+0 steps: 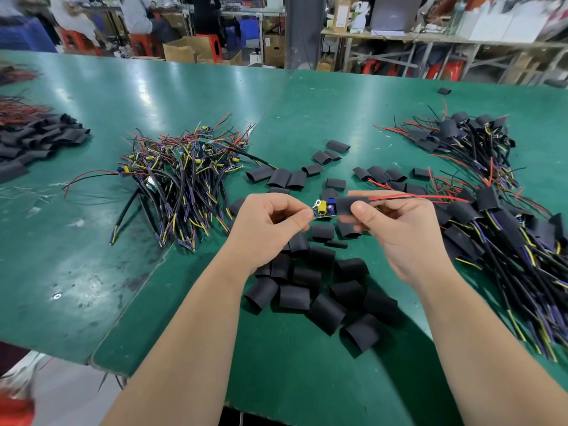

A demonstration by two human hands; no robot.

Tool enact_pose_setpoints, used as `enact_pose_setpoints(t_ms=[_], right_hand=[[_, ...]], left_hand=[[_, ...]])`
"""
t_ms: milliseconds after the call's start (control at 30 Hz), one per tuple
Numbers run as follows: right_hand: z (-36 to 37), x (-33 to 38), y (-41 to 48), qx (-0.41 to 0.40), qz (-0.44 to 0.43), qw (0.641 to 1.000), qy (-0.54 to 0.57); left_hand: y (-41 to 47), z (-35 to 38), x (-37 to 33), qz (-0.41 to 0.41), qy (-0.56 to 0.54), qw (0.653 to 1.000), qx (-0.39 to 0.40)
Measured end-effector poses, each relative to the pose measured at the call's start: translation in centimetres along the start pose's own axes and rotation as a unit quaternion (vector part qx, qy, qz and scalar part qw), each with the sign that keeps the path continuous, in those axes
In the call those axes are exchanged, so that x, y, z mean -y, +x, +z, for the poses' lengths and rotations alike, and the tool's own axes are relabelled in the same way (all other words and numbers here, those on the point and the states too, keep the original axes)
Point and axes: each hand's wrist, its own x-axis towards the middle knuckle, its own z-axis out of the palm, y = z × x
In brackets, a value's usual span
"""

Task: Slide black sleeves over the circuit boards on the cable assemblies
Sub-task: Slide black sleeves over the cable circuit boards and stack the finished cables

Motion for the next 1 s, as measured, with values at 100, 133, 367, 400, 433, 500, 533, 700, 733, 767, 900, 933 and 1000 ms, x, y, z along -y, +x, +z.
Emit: enact_pose_setpoints(t_ms=[100,133,367,400,433,500,533,700,733,767,900,933,1000], right_hand=[[0.12,-0.03,-0.05,0.004,0.0,1.0,0.0],[0.2,-0.07,-0.07,0.001,0.003,1.0,0.0],[0.88,-0.18,-0.22,-0.02,0.023,0.999,-0.015],[0.94,-0.23,-0.24,-0.02,0.027,0.999,-0.012],[0.93,-0.33,-0.23,-0.016,0.031,0.999,-0.008],[0.8,-0.25,-0.27,0.008,0.034,0.999,-0.002],[0.65,-0.12,-0.29,0.022,0.033,0.999,-0.004],[0.22,0.15,-0.34,0.028,-0.003,0.997,-0.073],[0.41,0.09,-0.39,0.028,-0.008,0.997,-0.072],[0.57,-0.11,-0.41,0.026,-0.011,0.997,-0.065],[0.86,-0.16,-0.54,0.021,0.004,0.999,-0.051],[0.9,-0.07,-0.57,0.022,0.011,0.998,-0.051],[1.02,0.02,-0.6,0.015,0.015,0.997,-0.073]], left_hand=[[-0.07,0.09,-0.08,-0.003,0.001,1.0,0.006],[-0.09,0.12,-0.11,-0.001,0.005,1.0,0.007],[-0.05,0.14,-0.07,0.014,0.025,1.0,0.003],[-0.02,0.09,-0.02,0.014,0.026,1.0,0.001],[-0.01,0.02,0.04,0.014,0.027,1.0,-0.002],[0.05,-0.14,0.14,0.013,0.031,0.999,-0.008],[0.07,-0.22,0.2,0.011,0.031,0.999,-0.011],[0.07,-0.17,0.34,0.006,0.032,0.999,-0.003],[0.08,-0.13,0.35,0.007,0.031,0.999,-0.002],[0.1,-0.12,0.37,0.008,0.031,0.999,-0.003],[0.12,-0.29,0.4,0.011,0.033,0.999,-0.009],[0.08,-0.33,0.39,0.013,0.034,0.999,-0.007],[0.05,-0.24,0.4,0.018,0.039,0.999,-0.002]])
